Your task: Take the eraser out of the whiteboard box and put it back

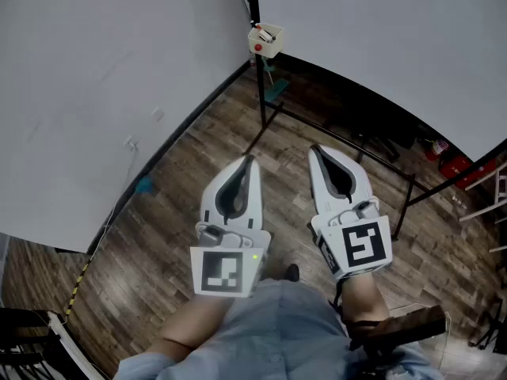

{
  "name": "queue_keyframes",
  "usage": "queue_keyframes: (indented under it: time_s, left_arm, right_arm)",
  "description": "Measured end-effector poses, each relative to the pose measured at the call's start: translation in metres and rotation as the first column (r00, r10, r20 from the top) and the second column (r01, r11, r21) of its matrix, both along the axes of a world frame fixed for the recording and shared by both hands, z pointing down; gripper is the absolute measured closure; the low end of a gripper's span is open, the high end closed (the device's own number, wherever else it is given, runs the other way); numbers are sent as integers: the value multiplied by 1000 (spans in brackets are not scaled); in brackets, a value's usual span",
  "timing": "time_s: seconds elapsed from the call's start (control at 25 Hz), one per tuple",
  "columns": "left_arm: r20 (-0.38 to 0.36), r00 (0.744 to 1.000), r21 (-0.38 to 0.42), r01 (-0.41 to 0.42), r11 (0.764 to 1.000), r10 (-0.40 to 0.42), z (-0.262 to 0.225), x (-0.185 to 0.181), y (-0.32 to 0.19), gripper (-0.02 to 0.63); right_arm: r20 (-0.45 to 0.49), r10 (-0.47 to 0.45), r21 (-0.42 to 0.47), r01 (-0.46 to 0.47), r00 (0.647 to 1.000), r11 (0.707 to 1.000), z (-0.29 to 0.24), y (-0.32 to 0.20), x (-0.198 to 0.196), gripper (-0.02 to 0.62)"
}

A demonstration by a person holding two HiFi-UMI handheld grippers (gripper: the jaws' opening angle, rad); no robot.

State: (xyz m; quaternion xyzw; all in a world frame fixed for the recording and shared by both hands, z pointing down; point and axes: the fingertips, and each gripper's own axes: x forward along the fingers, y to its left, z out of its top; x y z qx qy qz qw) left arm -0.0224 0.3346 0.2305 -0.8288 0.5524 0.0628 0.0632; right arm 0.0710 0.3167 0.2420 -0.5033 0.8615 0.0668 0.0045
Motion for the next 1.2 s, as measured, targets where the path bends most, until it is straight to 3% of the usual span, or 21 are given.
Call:
queue_keyframes:
  time_s: [0.88, 1.2]
  left_arm:
    - [36, 999, 8, 18, 1000, -18, -2, 40, 16, 603]
    - [36, 998, 24, 48, 999, -49, -5, 53, 15, 603]
  right_arm:
    - [64, -58, -2, 58, 996, 998, -2, 17, 38, 594]
    - [32, -83, -25, 84, 996, 996, 10, 16, 49, 594]
